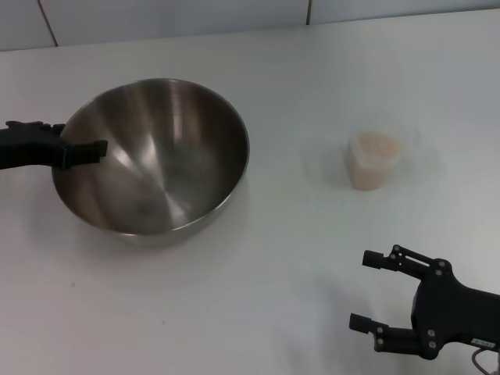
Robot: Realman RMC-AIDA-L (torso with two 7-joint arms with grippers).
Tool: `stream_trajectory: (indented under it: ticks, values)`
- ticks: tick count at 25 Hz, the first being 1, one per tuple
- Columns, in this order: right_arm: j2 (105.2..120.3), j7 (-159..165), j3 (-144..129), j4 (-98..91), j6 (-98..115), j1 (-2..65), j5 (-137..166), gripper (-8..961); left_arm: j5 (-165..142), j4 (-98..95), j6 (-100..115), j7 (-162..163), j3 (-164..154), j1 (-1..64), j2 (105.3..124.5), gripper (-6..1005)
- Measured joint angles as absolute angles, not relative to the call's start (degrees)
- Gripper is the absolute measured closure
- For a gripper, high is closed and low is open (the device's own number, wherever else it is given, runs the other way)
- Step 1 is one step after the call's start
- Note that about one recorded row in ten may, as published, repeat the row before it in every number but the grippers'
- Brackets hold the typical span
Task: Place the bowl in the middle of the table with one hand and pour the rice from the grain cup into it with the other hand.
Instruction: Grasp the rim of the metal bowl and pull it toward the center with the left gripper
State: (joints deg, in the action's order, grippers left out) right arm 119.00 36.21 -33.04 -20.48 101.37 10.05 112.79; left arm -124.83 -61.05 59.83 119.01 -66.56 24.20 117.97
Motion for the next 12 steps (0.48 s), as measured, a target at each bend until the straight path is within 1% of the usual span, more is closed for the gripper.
stream_trajectory:
  ticks: [4, 10, 12]
  values:
    - [119.00, 36.21, -33.10, -20.48, 101.34, 10.03, 112.87, 114, -127.95, -60.42, 61.36, 121.28, -66.12, 25.97, 117.79, 225]
    - [119.00, 36.21, -33.07, -20.48, 101.32, 10.02, 112.92, 114, -131.13, -60.40, 62.22, 123.60, -65.60, 27.81, 117.99, 364]
    - [119.00, 36.21, -33.07, -20.48, 101.32, 9.96, 112.93, 114, -131.20, -60.41, 62.81, 124.17, -65.58, 28.23, 117.99, 455]
